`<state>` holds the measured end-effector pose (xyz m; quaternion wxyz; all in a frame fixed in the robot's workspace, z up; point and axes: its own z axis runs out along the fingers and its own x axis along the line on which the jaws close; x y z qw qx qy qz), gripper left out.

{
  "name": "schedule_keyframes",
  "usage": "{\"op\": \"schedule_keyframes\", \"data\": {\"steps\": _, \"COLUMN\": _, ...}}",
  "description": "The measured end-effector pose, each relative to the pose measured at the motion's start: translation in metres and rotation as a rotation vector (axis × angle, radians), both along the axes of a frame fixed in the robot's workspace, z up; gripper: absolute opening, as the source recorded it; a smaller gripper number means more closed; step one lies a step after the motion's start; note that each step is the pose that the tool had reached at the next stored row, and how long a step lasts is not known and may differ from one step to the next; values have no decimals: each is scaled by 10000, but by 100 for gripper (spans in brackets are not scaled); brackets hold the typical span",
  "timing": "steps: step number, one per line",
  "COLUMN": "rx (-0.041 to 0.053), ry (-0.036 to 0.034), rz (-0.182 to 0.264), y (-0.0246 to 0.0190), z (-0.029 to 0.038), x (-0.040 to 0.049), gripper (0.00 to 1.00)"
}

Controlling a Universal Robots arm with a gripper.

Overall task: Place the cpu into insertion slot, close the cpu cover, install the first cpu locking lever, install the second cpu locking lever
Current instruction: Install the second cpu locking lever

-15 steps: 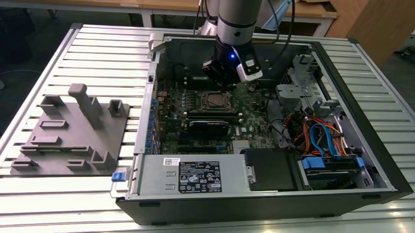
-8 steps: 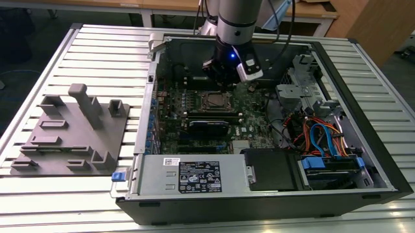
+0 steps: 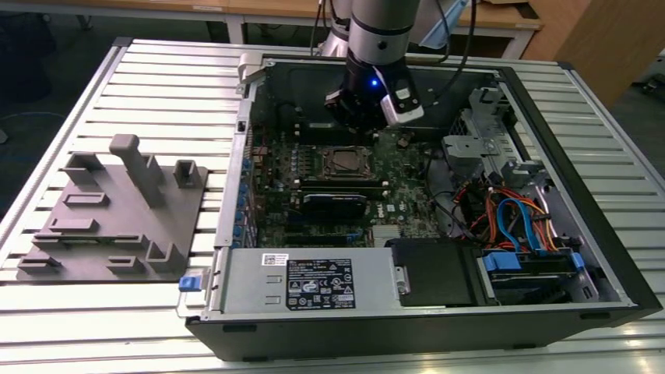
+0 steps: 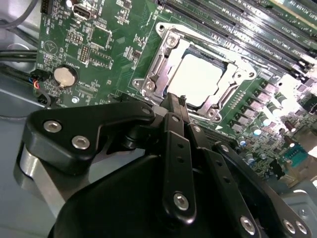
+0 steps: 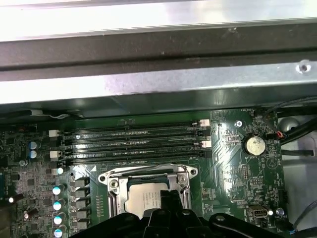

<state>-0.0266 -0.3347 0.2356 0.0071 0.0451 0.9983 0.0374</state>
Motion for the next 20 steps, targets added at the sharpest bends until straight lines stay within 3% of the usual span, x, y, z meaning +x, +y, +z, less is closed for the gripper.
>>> {"op": "schedule_keyframes", "data": {"steps": 6, "rx": -1, "ry": 1, "rz": -1, "y": -58, "z": -6, "x": -1, "gripper": 10}}
{"op": "schedule_keyframes", "data": {"steps": 20, "rx": -2, "ry": 1, "rz": -1, "y": -62, "z": -6, "x": 0, "gripper": 10}}
